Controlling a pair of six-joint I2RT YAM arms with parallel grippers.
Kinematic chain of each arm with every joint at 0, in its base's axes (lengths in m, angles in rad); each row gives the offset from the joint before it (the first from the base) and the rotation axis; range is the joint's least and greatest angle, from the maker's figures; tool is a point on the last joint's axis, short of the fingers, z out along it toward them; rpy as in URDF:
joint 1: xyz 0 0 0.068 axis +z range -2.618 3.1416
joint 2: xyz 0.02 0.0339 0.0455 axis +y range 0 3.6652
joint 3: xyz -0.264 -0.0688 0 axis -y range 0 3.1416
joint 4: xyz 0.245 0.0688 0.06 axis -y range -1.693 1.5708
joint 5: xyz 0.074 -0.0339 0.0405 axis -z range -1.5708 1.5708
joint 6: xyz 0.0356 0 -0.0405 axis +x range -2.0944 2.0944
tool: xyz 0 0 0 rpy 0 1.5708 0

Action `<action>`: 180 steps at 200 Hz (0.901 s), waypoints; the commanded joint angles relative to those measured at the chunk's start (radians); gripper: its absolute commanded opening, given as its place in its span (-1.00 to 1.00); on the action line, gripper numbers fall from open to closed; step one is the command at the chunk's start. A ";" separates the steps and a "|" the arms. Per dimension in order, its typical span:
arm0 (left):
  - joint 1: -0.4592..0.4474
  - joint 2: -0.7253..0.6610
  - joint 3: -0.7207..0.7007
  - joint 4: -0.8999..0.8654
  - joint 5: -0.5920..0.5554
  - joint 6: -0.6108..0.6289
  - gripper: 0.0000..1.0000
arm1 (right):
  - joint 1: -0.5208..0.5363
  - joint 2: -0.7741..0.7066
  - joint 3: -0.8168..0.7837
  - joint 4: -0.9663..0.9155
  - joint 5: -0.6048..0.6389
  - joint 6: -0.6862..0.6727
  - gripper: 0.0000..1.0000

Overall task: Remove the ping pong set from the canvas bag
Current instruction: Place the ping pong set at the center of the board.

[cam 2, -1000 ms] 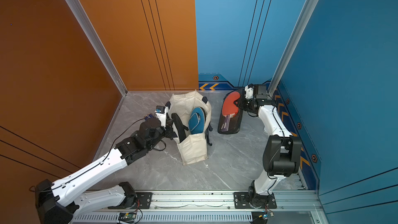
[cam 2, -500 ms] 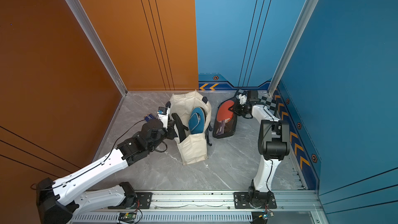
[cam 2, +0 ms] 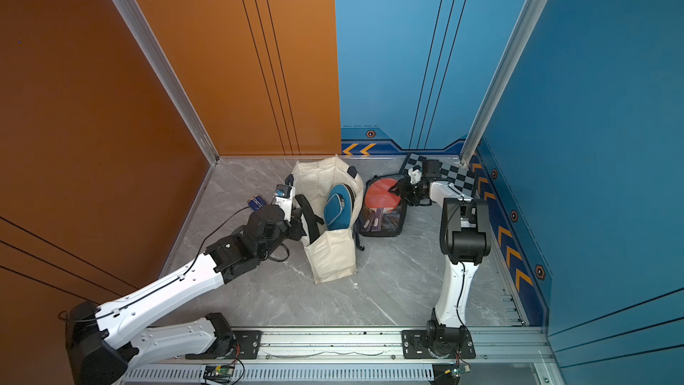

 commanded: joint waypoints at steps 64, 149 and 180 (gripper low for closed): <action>-0.012 0.016 0.018 0.011 -0.018 0.011 -0.62 | -0.042 0.041 -0.019 0.089 -0.008 0.059 0.42; -0.007 0.025 0.030 -0.001 -0.015 0.019 -0.62 | -0.064 -0.050 0.040 -0.204 0.327 -0.091 0.45; -0.002 0.032 0.052 -0.015 -0.015 0.019 -0.62 | -0.024 -0.133 0.081 -0.369 0.624 -0.166 0.45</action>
